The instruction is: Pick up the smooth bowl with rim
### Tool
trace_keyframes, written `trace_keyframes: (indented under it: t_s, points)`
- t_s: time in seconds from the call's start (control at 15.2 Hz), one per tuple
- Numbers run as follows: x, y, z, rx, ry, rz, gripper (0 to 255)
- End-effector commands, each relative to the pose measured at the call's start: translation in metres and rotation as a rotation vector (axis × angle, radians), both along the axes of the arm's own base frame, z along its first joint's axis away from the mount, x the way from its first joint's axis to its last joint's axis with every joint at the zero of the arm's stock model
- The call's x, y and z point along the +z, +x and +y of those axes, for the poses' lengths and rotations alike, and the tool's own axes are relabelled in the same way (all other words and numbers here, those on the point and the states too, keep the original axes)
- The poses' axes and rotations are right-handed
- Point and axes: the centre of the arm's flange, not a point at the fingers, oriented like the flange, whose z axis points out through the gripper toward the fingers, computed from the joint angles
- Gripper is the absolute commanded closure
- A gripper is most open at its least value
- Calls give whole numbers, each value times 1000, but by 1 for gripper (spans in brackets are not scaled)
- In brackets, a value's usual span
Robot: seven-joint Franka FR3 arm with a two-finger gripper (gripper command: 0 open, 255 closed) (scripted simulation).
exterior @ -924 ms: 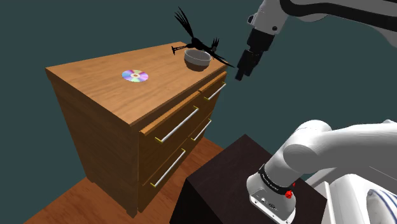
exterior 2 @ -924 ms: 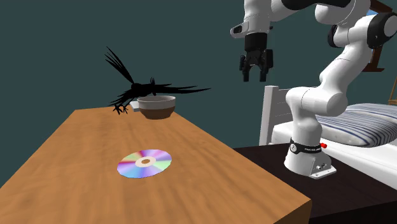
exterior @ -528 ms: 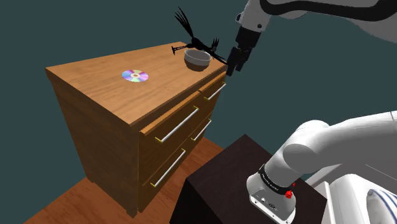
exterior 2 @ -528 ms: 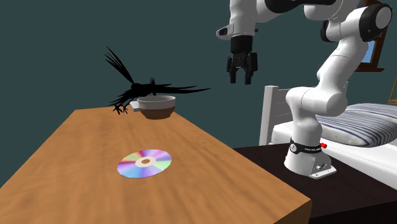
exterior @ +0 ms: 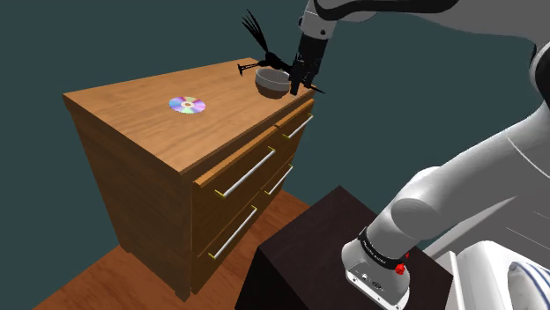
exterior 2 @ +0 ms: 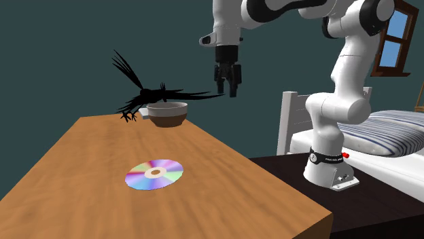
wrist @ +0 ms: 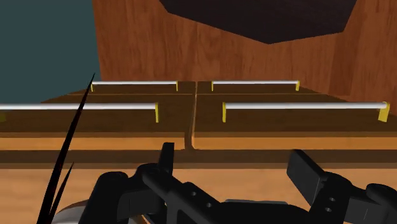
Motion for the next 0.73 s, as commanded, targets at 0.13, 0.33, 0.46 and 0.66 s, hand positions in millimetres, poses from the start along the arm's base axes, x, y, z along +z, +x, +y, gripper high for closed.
trace_keyframes:
  t_s: [0.13,0.33,0.46,0.66]
  points:
    - [-9,51,-4,18,-34,5,0]
    - [-16,90,-7,32,-59,10,0]
    - [-21,115,-8,41,-76,13,0]
    - [-29,154,-11,54,-101,17,0]
